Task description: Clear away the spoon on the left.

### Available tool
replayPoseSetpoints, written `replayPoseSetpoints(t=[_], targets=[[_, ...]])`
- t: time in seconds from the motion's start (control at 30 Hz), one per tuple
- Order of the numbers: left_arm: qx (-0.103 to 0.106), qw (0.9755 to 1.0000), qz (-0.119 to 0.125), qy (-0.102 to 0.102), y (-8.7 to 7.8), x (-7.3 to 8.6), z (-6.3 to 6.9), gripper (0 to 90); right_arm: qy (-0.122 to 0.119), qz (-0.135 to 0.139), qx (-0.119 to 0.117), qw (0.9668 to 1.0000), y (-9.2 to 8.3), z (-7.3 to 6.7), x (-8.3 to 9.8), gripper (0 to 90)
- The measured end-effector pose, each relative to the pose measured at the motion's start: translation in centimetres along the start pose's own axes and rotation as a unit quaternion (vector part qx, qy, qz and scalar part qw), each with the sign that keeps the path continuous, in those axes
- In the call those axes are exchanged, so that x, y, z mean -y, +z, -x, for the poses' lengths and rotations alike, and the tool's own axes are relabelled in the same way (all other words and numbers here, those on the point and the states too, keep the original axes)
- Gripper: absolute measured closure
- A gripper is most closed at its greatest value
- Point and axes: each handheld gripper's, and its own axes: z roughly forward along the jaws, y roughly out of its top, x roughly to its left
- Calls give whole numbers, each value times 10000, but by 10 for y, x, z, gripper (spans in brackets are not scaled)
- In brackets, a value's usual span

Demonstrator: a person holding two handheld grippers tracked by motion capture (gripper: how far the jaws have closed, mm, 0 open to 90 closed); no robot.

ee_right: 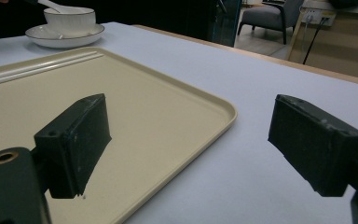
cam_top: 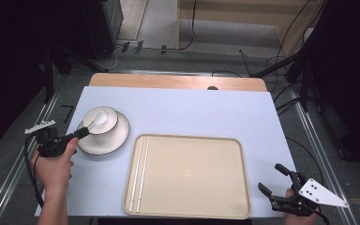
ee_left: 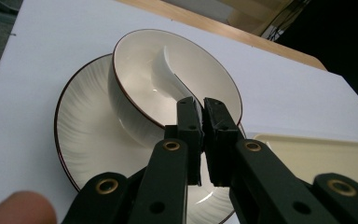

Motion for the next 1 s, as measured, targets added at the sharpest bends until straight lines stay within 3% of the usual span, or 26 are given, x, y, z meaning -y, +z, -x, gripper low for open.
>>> replayPoseSetpoints(t=[0.23,0.67,1.0], targets=[[27,9998,93,159,-6,-2,9,863,0,0,6,10000,0,0,0,129],[259,9991,212,243,-23,-1,23,864,-30,40,-81,10000,9,1,-4,129],[562,9974,215,408,-25,5,48,864,-69,39,-158,9998,18,2,-7,129]])
